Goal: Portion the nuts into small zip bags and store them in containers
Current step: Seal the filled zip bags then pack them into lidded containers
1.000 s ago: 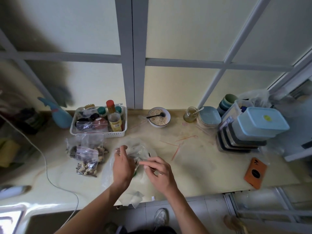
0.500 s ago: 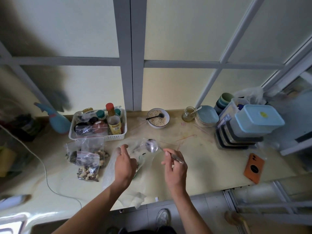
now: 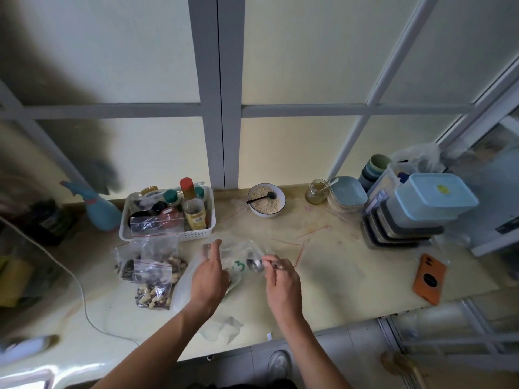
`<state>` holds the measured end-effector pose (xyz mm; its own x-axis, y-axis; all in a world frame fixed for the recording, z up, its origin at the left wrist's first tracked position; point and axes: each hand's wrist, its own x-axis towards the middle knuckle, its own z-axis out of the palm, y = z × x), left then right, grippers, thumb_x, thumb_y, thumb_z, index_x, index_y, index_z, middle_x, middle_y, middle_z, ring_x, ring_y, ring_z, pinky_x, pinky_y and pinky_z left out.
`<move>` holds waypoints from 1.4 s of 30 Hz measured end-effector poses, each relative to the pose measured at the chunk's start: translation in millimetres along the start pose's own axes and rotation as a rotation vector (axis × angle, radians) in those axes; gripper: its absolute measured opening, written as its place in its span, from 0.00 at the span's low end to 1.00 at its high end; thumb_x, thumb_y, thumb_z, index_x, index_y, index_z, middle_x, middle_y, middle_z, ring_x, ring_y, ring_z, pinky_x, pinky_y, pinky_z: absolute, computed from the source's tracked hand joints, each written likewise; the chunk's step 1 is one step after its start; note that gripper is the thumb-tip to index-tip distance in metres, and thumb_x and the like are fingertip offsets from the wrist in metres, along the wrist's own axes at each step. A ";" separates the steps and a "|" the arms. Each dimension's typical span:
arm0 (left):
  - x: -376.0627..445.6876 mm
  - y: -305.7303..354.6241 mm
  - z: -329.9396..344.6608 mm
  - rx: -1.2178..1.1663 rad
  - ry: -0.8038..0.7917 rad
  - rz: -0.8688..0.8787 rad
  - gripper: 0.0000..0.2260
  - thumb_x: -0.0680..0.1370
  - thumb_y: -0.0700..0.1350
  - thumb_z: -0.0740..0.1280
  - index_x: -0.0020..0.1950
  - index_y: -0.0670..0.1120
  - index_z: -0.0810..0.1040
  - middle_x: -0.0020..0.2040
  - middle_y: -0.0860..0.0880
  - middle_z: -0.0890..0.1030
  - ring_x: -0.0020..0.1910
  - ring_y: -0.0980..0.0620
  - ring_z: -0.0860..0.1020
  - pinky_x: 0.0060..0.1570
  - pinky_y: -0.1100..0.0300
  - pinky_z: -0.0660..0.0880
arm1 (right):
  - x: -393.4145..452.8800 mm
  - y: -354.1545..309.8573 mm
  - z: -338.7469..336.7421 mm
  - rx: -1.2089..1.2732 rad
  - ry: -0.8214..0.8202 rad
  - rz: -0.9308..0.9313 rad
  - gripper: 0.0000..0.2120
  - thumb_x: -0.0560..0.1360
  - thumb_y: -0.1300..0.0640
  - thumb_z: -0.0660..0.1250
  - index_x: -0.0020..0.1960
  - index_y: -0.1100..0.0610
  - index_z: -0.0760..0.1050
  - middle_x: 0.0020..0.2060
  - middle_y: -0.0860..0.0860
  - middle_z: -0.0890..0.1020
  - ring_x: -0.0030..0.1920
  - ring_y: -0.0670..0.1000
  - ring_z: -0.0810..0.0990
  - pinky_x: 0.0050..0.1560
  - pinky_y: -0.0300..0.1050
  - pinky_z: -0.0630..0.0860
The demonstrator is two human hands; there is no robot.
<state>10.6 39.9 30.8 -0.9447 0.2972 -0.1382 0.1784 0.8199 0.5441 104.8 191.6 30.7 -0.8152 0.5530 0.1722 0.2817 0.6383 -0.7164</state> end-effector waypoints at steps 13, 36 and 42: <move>-25.2 7.7 1.5 0.118 -0.048 0.058 0.42 0.75 0.48 0.66 0.81 0.53 0.41 0.73 0.36 0.65 0.55 0.40 0.80 0.53 0.53 0.75 | 14.1 -22.2 25.9 0.122 -0.071 0.009 0.10 0.80 0.49 0.66 0.47 0.53 0.82 0.37 0.48 0.86 0.37 0.43 0.82 0.39 0.28 0.71; -41.7 -2.9 -21.1 0.796 -0.354 0.339 0.09 0.78 0.31 0.58 0.48 0.34 0.79 0.53 0.34 0.77 0.63 0.37 0.70 0.67 0.46 0.68 | 36.5 -11.5 45.5 0.433 -0.327 0.236 0.06 0.81 0.56 0.68 0.47 0.55 0.81 0.34 0.47 0.87 0.37 0.43 0.87 0.44 0.51 0.85; -50.4 1.8 -23.8 0.862 -0.303 -0.035 0.11 0.79 0.35 0.61 0.59 0.39 0.79 0.53 0.39 0.80 0.59 0.39 0.73 0.62 0.47 0.72 | 33.5 -15.3 43.8 0.413 -0.372 0.266 0.19 0.82 0.49 0.67 0.37 0.59 0.83 0.28 0.48 0.85 0.30 0.46 0.85 0.36 0.47 0.84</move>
<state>51.9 14.8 58.5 -0.8626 0.2811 -0.4207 0.4095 0.8762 -0.2541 51.0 176.9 17.7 -0.8870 0.3931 -0.2423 0.3407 0.2027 -0.9181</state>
